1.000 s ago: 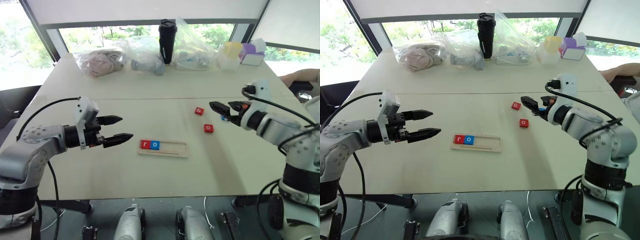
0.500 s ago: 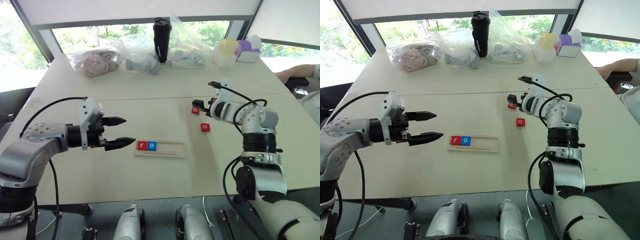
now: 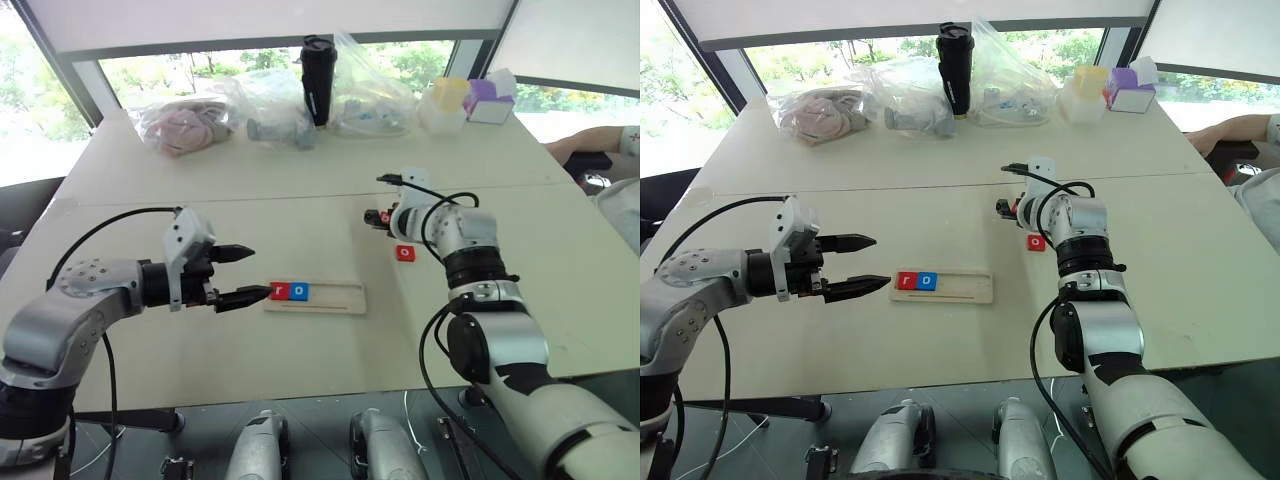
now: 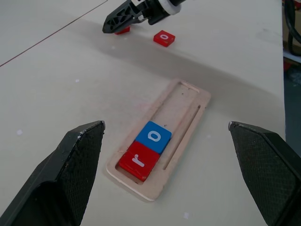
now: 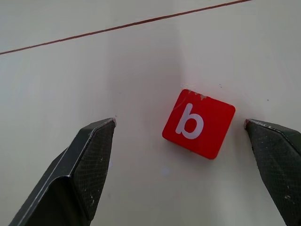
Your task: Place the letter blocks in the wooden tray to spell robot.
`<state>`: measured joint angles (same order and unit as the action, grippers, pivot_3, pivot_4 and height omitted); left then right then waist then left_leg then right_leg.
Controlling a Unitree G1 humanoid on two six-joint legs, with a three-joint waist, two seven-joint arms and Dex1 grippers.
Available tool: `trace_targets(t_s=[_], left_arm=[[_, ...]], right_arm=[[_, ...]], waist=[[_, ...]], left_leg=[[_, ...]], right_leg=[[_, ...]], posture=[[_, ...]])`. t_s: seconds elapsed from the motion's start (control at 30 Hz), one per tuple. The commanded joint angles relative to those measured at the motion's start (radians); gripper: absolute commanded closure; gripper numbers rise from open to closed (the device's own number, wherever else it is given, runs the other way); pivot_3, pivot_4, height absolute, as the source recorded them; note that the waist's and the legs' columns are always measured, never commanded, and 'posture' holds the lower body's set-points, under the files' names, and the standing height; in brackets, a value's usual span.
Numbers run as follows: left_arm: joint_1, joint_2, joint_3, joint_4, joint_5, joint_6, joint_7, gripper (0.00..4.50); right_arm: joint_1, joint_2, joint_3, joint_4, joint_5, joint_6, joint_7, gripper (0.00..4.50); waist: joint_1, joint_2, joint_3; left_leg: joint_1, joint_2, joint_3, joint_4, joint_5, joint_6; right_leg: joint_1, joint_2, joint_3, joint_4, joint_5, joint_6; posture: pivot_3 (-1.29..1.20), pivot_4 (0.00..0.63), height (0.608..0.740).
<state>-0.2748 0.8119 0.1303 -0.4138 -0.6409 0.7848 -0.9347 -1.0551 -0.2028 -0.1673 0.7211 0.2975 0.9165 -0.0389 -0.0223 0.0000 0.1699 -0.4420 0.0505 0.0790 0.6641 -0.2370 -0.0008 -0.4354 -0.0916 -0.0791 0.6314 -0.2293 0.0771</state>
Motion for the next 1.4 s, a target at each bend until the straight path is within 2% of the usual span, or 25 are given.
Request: trace_targets(t_s=[0.03, 0.2, 0.23, 0.3, 0.43, 0.6, 0.67, 0.8, 0.87, 0.93, 1.07, 1.17, 1.23, 1.4], left_arm=[[0.010, -0.021, -0.007, -0.033, 0.010, -0.036, 0.027, 0.09], [0.017, -0.046, -0.017, -0.039, 0.016, -0.054, 0.052, 0.09], [0.017, -0.049, -0.016, -0.036, 0.016, -0.058, 0.056, 0.00], [0.019, -0.055, -0.016, -0.030, 0.018, -0.066, 0.061, 0.00], [0.022, -0.060, -0.024, -0.020, 0.024, -0.082, 0.063, 0.00], [0.018, -0.063, -0.036, -0.012, 0.025, -0.092, 0.058, 0.00], [0.017, -0.056, -0.038, -0.015, 0.020, -0.088, 0.049, 0.00], [0.027, -0.022, -0.020, -0.032, -0.001, -0.074, 0.017, 0.00], [0.030, 0.000, -0.015, -0.043, -0.006, -0.072, 0.001, 0.00], [0.028, 0.016, -0.012, -0.055, -0.013, -0.067, -0.013, 0.00], [0.027, 0.039, -0.011, -0.063, -0.024, -0.070, -0.034, 0.00], [0.001, 0.053, -0.029, -0.069, -0.030, -0.059, -0.056, 0.00], [-0.019, 0.065, -0.045, -0.066, -0.036, -0.051, -0.074, 0.00], [-0.025, 0.100, -0.079, -0.040, -0.012, -0.058, -0.116, 0.00]], right_arm=[[-0.028, 0.034, 0.031, 0.063, -0.046, -0.034, 0.003, 0.00], [-0.031, 0.051, 0.018, 0.140, -0.086, -0.084, -0.022, 0.00], [-0.029, 0.052, 0.014, 0.153, -0.094, -0.097, -0.031, 0.54], [-0.024, 0.051, 0.010, 0.179, -0.111, -0.131, -0.051, 1.28], [-0.027, 0.046, -0.006, 0.196, -0.125, -0.167, -0.077, 3.33], [-0.025, 0.029, -0.001, 0.166, -0.134, -0.175, -0.059, 3.33], [-0.008, 0.007, 0.016, 0.066, -0.127, -0.152, 0.000, 3.33], [0.112, -0.098, 0.082, -0.355, -0.081, 0.001, 0.174, 3.33], [0.209, -0.201, 0.100, -0.624, -0.031, 0.138, 0.256, 3.33], [0.296, -0.271, 0.059, -0.849, 0.035, 0.274, 0.299, 3.33], [0.403, -0.316, -0.011, -1.097, 0.106, 0.465, 0.318, 3.33], [0.547, -0.275, -0.099, -1.342, 0.184, 0.667, 0.335, 3.33], [0.653, -0.218, -0.104, -1.456, 0.207, 0.698, 0.304, 3.33], [0.787, -0.056, -0.079, -1.512, 0.154, 0.698, 0.132, 3.33]], waist=[[-0.002, 0.000, 0.000], [-0.007, -0.001, -0.001], [-0.010, -0.001, -0.001], [-0.014, -0.001, -0.001], [-0.020, -0.001, -0.001], [-0.019, -0.001, -0.001], [-0.017, -0.001, 0.000], [-0.008, 0.001, 0.001], [0.002, 0.001, 0.001], [0.010, 0.001, 0.001], [0.007, 0.001, 0.001], [0.011, 0.001, 0.001], [0.016, 0.001, 0.001], [0.006, 0.001, 0.001]], left_leg=[[0.000, 0.000, 0.000, 0.000, 0.000, 0.000], [0.002, 0.000, 0.000, 0.000, 0.000, 0.000], [0.002, 0.000, 0.000, 0.000, 0.000, -0.001], [0.004, 0.000, -0.001, 0.000, 0.000, -0.001], [0.007, 0.000, -0.001, 0.000, 0.000, -0.001], [0.008, 0.000, -0.001, 0.000, 0.001, -0.001], [0.008, 0.000, -0.001, 0.000, 0.001, -0.001], [0.003, 0.000, -0.001, 0.000, 0.001, -0.001], [-0.002, 0.000, -0.001, -0.001, 0.001, -0.001], [-0.002, 0.000, -0.001, -0.003, 0.000, -0.001], [-0.001, 0.001, 0.000, -0.004, 0.000, -0.001], [-0.001, 0.001, -0.001, -0.003, 0.000, -0.001], [-0.001, 0.001, -0.002, -0.003, 0.000, -0.001], [-0.001, 0.001, 0.000, -0.002, 0.000, -0.001]], right_leg=[[0.000, 0.000, 0.000, 0.000, 0.000, 0.000], [0.002, 0.000, 0.000, 0.000, 0.000, 0.000], [0.002, 0.000, 0.000, 0.000, 0.000, 0.000], [0.004, 0.000, 0.000, 0.000, 0.000, 0.000], [0.007, 0.000, 0.000, 0.000, 0.000, -0.001], [0.008, 0.000, 0.000, 0.000, 0.000, -0.001], [0.008, 0.000, 0.000, 0.000, 0.000, -0.001], [0.004, 0.000, 0.001, -0.001, 0.000, -0.001], [-0.002, 0.000, 0.001, 0.000, 0.000, 0.000], [-0.003, 0.000, 0.002, 0.000, 0.000, 0.000], [-0.003, 0.001, 0.001, -0.001, -0.001, 0.000], [-0.003, 0.001, 0.001, 0.000, -0.002, -0.003], [-0.002, 0.002, 0.001, 0.000, -0.002, -0.004], [-0.005, 0.001, 0.005, -0.001, -0.002, -0.006]], posture=[[0.00, 0.150, 0.740], [0.00, 0.150, 0.740], [0.00, 0.150, 0.740], [0.00, 0.150, 0.740], [0.00, 0.150, 0.740], [0.00, 0.150, 0.740], [0.00, 0.150, 0.740], [0.00, 0.150, 0.740], [0.00, 0.150, 0.740], [0.00, 0.150, 0.740], [0.00, 0.150, 0.740], [0.00, 0.150, 0.740], [0.00, 0.150, 0.740], [0.00, 0.150, 0.740]])
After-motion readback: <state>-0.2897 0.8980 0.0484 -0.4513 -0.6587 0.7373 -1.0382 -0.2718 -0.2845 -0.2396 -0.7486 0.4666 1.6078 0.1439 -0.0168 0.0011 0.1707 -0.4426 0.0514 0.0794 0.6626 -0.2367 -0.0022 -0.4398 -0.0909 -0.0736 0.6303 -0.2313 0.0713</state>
